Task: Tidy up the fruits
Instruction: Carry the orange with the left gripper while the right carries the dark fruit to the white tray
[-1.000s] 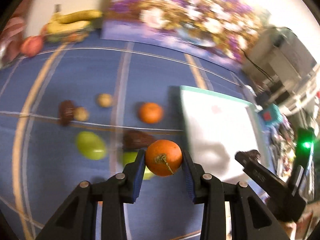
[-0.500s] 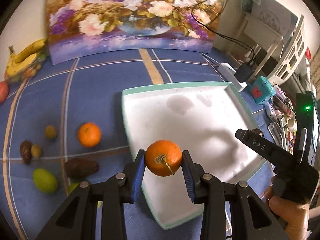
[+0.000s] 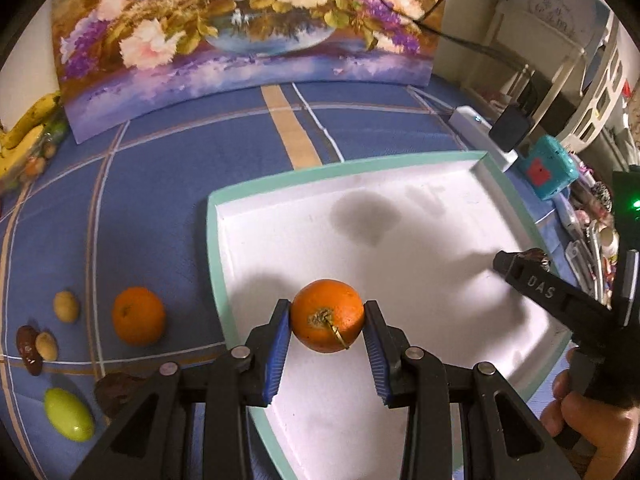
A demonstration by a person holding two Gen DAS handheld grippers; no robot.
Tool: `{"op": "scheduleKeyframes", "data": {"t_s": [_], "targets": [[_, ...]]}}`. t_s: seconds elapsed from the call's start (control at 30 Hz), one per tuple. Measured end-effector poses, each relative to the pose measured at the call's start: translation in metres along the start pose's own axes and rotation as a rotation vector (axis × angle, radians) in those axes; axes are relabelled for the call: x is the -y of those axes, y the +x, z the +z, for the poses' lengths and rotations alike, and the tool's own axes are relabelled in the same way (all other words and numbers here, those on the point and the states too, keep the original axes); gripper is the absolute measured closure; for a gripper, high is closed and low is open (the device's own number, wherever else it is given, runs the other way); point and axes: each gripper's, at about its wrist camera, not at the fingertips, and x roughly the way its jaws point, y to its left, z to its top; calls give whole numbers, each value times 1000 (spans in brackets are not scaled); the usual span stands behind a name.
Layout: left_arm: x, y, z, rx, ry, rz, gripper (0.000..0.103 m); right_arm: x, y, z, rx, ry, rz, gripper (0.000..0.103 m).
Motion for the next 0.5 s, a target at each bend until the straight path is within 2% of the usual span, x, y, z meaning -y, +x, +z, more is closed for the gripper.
{"op": "scheduleKeyframes", "data": {"t_s": [0.17, 0.5], "targets": [[3, 16, -5, -48, 13, 15, 65, 0, 5, -1, -11, -10, -12, 44], [4, 14, -3, -46, 19, 24, 64, -1, 4, -2, -17, -29, -14, 44]]}}
